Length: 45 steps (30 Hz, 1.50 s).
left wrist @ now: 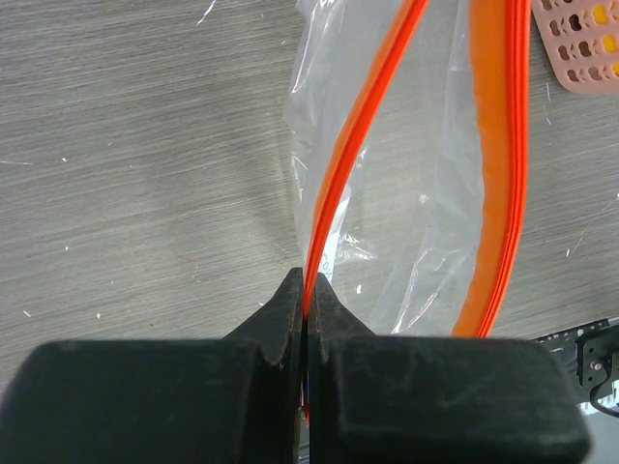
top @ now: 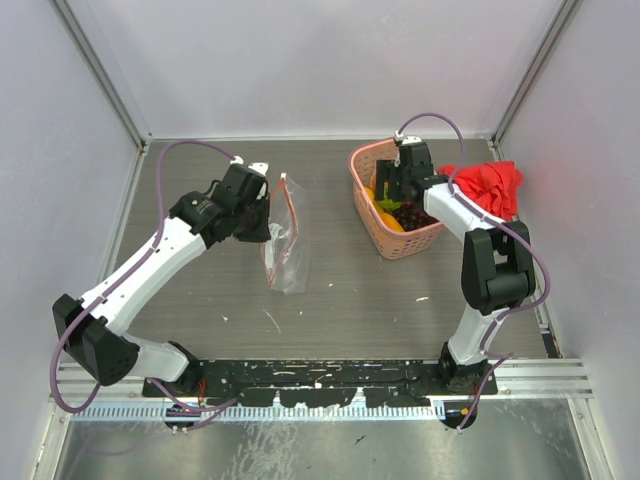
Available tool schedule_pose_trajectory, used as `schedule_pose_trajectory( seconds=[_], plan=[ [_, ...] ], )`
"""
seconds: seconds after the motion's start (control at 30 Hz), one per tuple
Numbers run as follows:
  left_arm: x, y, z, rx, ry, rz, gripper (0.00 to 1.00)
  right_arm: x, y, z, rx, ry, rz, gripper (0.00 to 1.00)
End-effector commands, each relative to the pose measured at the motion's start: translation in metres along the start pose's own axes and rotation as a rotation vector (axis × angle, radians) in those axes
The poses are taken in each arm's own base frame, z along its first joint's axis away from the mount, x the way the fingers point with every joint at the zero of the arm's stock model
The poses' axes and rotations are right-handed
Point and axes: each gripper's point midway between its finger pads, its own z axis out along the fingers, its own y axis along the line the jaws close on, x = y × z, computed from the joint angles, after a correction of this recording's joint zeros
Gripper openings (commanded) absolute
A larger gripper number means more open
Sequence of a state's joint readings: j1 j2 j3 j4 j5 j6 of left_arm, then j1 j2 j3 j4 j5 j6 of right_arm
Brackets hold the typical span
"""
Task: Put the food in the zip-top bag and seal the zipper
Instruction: Pick up the fake vegetable from the bin, then place the fake vegetable in the zipper food storage bag.
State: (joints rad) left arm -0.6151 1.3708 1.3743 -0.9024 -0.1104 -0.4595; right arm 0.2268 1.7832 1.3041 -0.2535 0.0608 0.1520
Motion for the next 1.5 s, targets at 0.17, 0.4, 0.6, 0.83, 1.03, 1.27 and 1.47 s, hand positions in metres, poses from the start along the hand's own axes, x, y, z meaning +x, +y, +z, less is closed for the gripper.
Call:
schedule_pose_trajectory(
  seconds=[0.17,0.4,0.6,0.83,1.03,1.27,1.47],
  plan=[
    [-0.020,-0.012,-0.010,0.054,-0.063,-0.021,0.00,-0.040,0.006,-0.032,-0.040,-0.140,-0.023,0.50],
    [-0.020,-0.014,-0.010,0.065,-0.062,-0.024,0.00,-0.059,0.010,-0.069,-0.069,-0.223,-0.033,0.40],
    [-0.022,-0.018,-0.010,0.078,-0.061,-0.027,0.00,-0.080,0.026,-0.121,-0.164,-0.338,-0.055,0.36],
    [-0.022,-0.023,-0.008,0.099,-0.051,-0.035,0.00,-0.092,0.064,-0.179,-0.318,-0.460,-0.102,0.34],
    [-0.022,-0.032,-0.005,0.131,-0.043,-0.041,0.00,-0.088,0.119,-0.222,-0.498,-0.531,-0.151,0.33],
    [-0.021,-0.045,0.003,0.173,-0.024,-0.052,0.00,-0.074,0.183,-0.267,-0.754,-0.582,-0.136,0.33],
    [-0.021,-0.051,0.007,0.191,-0.020,-0.059,0.00,-0.061,0.218,-0.279,-0.909,-0.578,-0.075,0.31]
  ],
)
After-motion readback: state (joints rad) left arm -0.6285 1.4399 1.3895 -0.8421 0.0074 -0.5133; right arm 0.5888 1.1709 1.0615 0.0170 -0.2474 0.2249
